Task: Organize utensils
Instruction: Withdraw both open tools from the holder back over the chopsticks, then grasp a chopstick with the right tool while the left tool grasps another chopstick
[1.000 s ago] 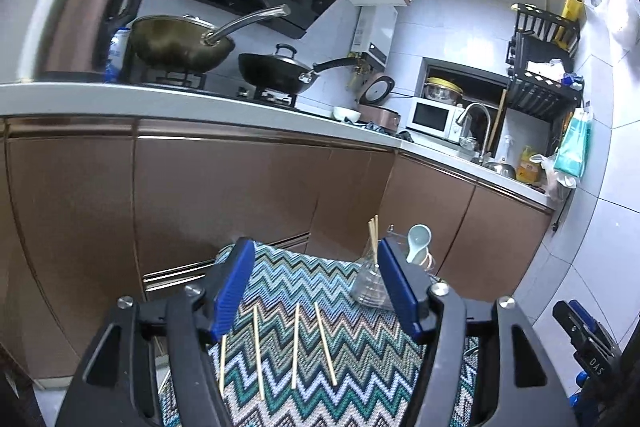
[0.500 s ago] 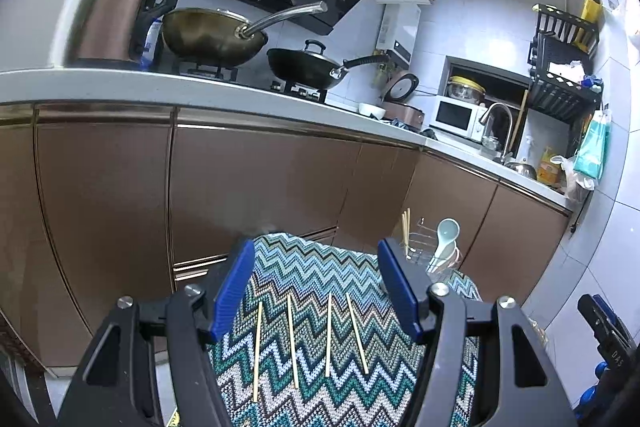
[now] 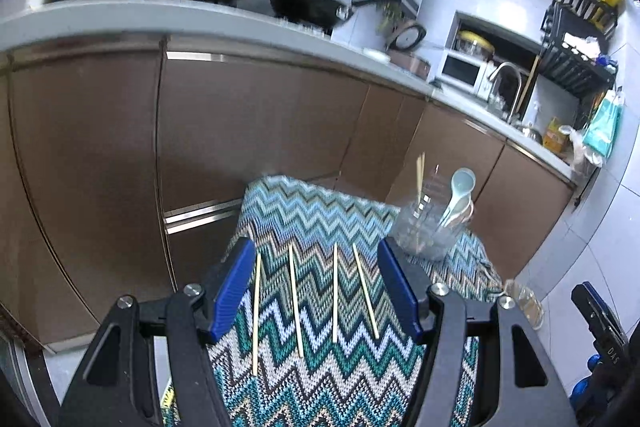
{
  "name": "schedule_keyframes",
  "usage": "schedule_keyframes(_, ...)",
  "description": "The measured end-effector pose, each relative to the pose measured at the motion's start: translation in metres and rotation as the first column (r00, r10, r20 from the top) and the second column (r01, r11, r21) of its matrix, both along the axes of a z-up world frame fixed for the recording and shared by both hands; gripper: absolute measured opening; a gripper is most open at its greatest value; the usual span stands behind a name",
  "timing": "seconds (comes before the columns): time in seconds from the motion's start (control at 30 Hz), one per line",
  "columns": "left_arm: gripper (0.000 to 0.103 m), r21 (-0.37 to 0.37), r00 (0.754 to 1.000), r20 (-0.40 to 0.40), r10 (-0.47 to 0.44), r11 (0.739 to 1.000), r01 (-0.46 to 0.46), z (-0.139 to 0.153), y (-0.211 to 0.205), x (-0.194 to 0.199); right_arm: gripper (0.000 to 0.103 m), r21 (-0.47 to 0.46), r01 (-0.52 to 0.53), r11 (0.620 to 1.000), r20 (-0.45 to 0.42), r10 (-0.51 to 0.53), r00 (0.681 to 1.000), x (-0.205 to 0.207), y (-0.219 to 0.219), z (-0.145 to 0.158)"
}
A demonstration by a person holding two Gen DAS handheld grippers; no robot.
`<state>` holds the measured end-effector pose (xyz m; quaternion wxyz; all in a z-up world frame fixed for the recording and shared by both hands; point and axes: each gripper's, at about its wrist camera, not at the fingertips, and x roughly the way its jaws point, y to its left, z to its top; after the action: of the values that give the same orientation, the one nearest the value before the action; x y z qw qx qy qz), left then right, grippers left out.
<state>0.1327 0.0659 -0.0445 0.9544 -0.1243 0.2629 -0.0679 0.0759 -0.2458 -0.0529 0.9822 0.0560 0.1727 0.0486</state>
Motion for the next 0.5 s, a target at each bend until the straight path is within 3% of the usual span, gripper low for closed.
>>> schedule_keyframes(0.1,0.061,-0.014,0.998,-0.055,-0.015,1.0,0.014,-0.013,0.0,0.018,0.068,-0.006,-0.017,1.0,-0.043,0.017,0.999,0.013,0.003,-0.009)
schedule_keyframes(0.3,0.061,-0.035,0.978,-0.195,-0.076,0.997,0.071,-0.045,-0.003,0.071,0.045,-0.02,-0.104,0.994,-0.184,0.099,0.978,0.056,0.019,-0.033)
schedule_keyframes(0.5,0.049,-0.051,0.922,-0.364,-0.132,0.991,0.122,-0.078,-0.01,0.14,0.029,0.031,-0.228,0.973,-0.36,0.223,0.906,0.122,0.038,-0.066)
